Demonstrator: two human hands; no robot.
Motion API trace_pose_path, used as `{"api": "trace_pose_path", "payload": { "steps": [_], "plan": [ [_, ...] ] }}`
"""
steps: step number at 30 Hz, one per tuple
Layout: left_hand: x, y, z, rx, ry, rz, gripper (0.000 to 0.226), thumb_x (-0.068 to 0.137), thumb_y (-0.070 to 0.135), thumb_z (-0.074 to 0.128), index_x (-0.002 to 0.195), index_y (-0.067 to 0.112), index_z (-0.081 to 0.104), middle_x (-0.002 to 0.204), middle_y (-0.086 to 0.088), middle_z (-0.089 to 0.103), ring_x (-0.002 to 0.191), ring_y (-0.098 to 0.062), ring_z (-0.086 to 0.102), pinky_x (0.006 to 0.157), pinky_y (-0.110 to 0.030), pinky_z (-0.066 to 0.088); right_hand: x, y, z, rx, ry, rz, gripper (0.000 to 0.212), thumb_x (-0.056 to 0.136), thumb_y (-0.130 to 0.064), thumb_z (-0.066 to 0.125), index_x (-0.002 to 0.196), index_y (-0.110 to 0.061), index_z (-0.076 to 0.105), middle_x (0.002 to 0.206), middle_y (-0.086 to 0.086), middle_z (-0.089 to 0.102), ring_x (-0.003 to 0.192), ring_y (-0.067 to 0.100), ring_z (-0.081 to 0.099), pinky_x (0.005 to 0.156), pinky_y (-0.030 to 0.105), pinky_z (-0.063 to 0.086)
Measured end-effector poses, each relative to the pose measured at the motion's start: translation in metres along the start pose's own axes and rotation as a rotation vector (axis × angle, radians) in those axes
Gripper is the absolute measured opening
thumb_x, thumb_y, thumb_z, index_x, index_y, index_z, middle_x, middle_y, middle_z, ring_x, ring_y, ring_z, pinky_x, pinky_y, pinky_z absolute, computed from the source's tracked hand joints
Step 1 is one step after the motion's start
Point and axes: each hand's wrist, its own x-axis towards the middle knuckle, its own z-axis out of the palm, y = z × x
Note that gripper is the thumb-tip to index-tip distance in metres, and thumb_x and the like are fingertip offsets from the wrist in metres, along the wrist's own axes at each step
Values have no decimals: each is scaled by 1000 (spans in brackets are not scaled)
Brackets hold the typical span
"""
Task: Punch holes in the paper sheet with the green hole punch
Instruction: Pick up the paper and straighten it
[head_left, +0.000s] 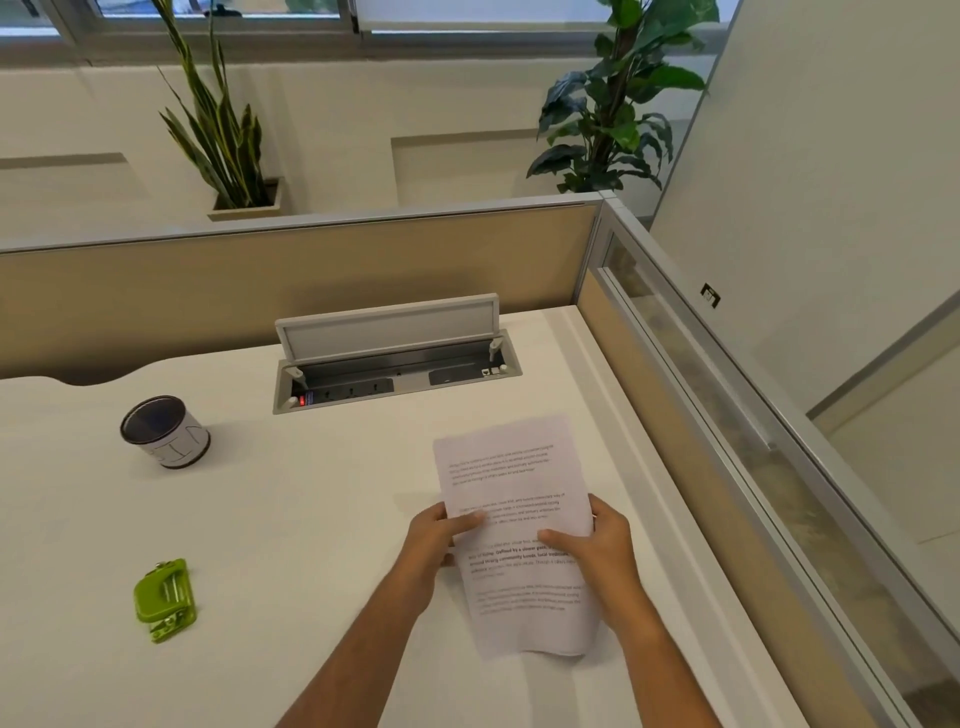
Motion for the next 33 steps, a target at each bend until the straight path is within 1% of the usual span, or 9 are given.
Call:
{"api": "trace_pose_path", "payload": {
  "steps": [3, 5, 8, 10, 16, 18, 25, 29, 33],
  "plan": [
    [-9, 11, -6, 41, 49, 192, 33, 81, 36, 92, 112, 32, 84, 110, 9, 86, 101, -17, 79, 79, -29, 54, -6, -14, 3, 41, -32, -83, 46, 70, -10, 98, 110, -24, 80, 109, 4, 84, 97, 26, 83, 79, 42, 69],
    [-16, 21, -10, 20, 0, 269, 28, 85, 29, 91, 112, 30, 85, 114, 5, 85, 103, -18, 81, 80, -23, 59, -7, -23, 6, 51, -36, -129, 47, 70, -14, 99, 112, -24, 79, 110, 4, 84, 97, 26, 82, 79, 42, 69],
    [-28, 40, -15, -27, -81, 364, 32, 84, 27, 92, 115, 22, 85, 120, -6, 84, 111, -28, 80, 87, -30, 66, -9, -37, 11, 74, -40, -180, 46, 71, -18, 100, 112, -25, 80, 109, 4, 84, 96, 24, 82, 75, 38, 68],
    [-37, 55, -15, -46, -98, 437, 35, 84, 28, 92, 117, 21, 83, 121, -7, 83, 112, -31, 80, 90, -37, 67, -9, -47, 14, 66, -29, -212, 43, 73, -21, 100, 110, -29, 80, 106, 0, 84, 94, 19, 82, 72, 32, 68],
    [-54, 95, -2, 1, -91, 590, 33, 92, 33, 78, 123, 44, 75, 117, 8, 82, 108, -19, 77, 83, -35, 68, -6, -67, 19, 61, -2, -279, 23, 85, -20, 87, 105, -30, 82, 99, -3, 84, 90, 14, 79, 68, 20, 62],
    [-54, 97, 1, 22, -70, 606, 34, 92, 35, 77, 123, 48, 74, 117, 11, 81, 108, -18, 76, 84, -36, 68, -7, -70, 21, 78, 9, -300, 23, 90, -17, 85, 103, -36, 83, 98, -5, 84, 90, 12, 79, 68, 18, 61],
    [-51, 78, -1, 14, -55, 631, 30, 98, 31, 76, 118, 53, 77, 113, 13, 82, 104, -10, 77, 77, -22, 65, -10, -61, 25, 115, 26, -316, 35, 92, -13, 84, 101, -47, 82, 99, -10, 84, 93, 7, 78, 70, 15, 61],
    [-46, 62, 0, 8, -39, 586, 28, 94, 35, 80, 118, 49, 78, 113, 11, 83, 104, -12, 78, 79, -25, 66, -10, -50, 25, 97, 32, -280, 31, 89, -15, 86, 103, -42, 83, 97, -9, 84, 92, 9, 79, 69, 16, 62],
    [-41, 41, -1, 44, -58, 470, 27, 93, 32, 85, 112, 51, 80, 116, 11, 84, 105, -11, 80, 82, -24, 65, -8, -25, 26, 62, 44, -181, 22, 89, -10, 87, 101, -28, 82, 96, -6, 84, 91, 17, 80, 67, 22, 63]
  ]
}}
